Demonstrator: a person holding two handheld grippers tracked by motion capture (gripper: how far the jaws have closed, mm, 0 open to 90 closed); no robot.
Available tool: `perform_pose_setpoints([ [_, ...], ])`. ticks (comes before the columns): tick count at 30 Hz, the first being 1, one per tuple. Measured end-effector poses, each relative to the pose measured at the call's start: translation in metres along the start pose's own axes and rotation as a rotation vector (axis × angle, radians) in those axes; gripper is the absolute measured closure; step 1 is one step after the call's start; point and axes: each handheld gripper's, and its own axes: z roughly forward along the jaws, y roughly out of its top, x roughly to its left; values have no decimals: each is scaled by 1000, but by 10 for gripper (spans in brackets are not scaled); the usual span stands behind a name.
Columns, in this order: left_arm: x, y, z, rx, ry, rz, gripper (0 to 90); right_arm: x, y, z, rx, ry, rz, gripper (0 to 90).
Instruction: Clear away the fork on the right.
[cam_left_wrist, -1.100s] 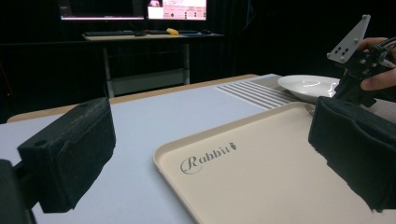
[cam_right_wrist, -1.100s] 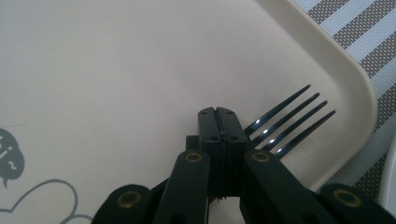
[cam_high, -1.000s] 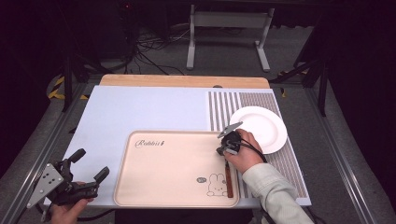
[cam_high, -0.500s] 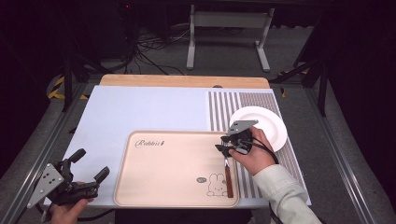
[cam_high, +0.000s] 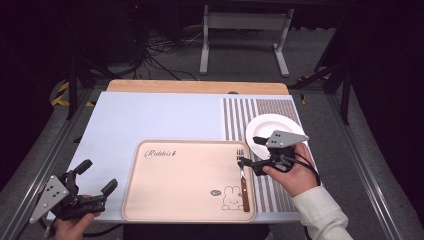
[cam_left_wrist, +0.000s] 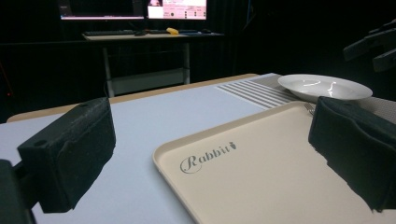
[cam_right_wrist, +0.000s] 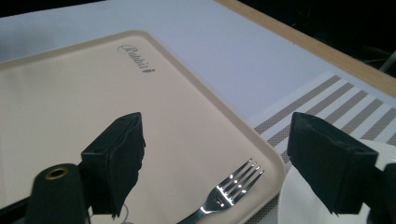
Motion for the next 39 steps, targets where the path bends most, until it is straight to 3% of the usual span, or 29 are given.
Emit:
perform_pose_setpoints([
  [10, 0, 0, 0, 3, 0, 1, 15, -5, -13, -30, -125, -24, -5, 189],
  [12, 0, 0, 0, 2, 1, 0, 15, -8, -22, -40, -185, -38, -9, 172],
  [16, 0, 0, 0, 3, 1, 0, 15, -12, -34, -52, -241, -47, -11, 167],
  [22, 0, 0, 0, 2, 2, 1, 15, -15, -49, -64, -269, -66, 14, 167],
  [31, 0, 0, 1, 3, 2, 0, 15, -20, -79, -81, -353, -94, 54, 152],
  [39, 0, 0, 1, 2, 1, 0, 15, -22, -101, -87, -354, -109, 68, 149],
])
